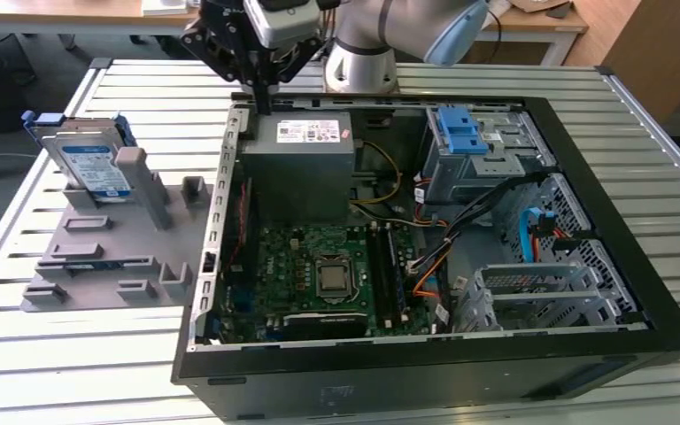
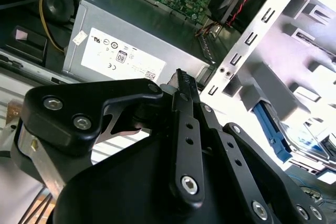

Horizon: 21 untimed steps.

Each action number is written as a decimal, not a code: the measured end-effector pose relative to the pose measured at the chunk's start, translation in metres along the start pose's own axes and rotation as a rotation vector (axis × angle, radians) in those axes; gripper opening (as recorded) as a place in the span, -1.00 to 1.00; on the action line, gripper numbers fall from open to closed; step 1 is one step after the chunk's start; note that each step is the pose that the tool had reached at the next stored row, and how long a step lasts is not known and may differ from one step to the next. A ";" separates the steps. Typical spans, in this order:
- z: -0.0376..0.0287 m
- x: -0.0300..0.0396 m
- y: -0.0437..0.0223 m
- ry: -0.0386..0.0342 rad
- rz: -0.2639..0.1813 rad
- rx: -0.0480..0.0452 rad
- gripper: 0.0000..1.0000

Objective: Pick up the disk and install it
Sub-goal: 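Reach for the disk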

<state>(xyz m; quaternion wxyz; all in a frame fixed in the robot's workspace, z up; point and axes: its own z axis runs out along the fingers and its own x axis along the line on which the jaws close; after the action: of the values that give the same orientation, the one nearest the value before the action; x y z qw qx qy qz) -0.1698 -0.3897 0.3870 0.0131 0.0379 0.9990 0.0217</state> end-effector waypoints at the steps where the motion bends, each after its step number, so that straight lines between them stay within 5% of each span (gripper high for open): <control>1: 0.0001 0.0007 0.0000 0.0000 0.000 0.0000 -0.79; 21: 0.0026 0.0244 0.0045 0.0000 0.000 -0.0001 -0.79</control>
<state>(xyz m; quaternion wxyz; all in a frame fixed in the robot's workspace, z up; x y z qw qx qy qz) -0.1938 -0.3832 0.3840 0.0131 0.0379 0.9990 0.0218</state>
